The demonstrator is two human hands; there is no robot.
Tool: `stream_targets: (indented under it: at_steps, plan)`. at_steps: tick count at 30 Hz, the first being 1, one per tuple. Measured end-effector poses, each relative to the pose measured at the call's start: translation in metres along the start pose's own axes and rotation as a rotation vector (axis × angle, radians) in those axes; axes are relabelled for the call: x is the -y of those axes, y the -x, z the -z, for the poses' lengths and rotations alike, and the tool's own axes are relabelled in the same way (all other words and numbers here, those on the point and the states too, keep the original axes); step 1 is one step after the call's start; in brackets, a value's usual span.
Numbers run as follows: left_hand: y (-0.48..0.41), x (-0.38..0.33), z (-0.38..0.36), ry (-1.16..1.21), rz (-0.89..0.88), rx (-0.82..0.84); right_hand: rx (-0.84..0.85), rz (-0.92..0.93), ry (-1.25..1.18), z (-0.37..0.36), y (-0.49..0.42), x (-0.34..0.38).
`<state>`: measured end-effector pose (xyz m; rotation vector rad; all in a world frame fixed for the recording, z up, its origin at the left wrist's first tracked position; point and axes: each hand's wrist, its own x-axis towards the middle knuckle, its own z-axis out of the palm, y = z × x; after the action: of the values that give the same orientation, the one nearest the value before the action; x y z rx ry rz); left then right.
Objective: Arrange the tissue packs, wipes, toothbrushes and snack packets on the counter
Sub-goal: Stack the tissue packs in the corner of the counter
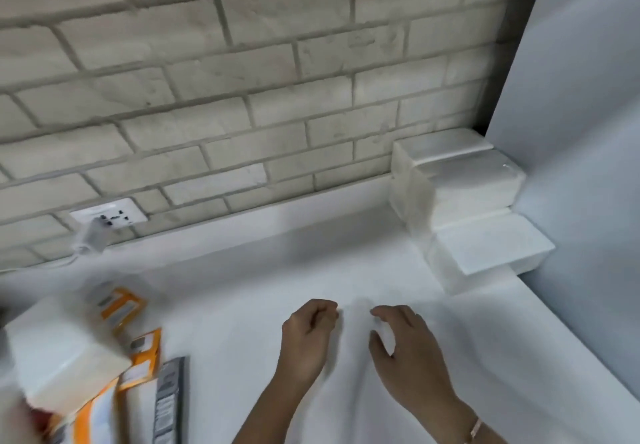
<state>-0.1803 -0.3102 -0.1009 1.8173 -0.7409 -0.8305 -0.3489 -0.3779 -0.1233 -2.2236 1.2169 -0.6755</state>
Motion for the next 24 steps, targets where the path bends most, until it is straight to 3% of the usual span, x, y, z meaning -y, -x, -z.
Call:
stream_targets:
  at_steps: [15,24]
  plan:
    - [0.103,0.083,0.143,0.059,0.061,-0.219,0.211,-0.037,-0.154,-0.075,0.07,0.111]
    - [0.134,0.116,0.22,-0.134,-0.037,-0.335,0.339,0.016,-0.201,-0.121,0.087,0.17]
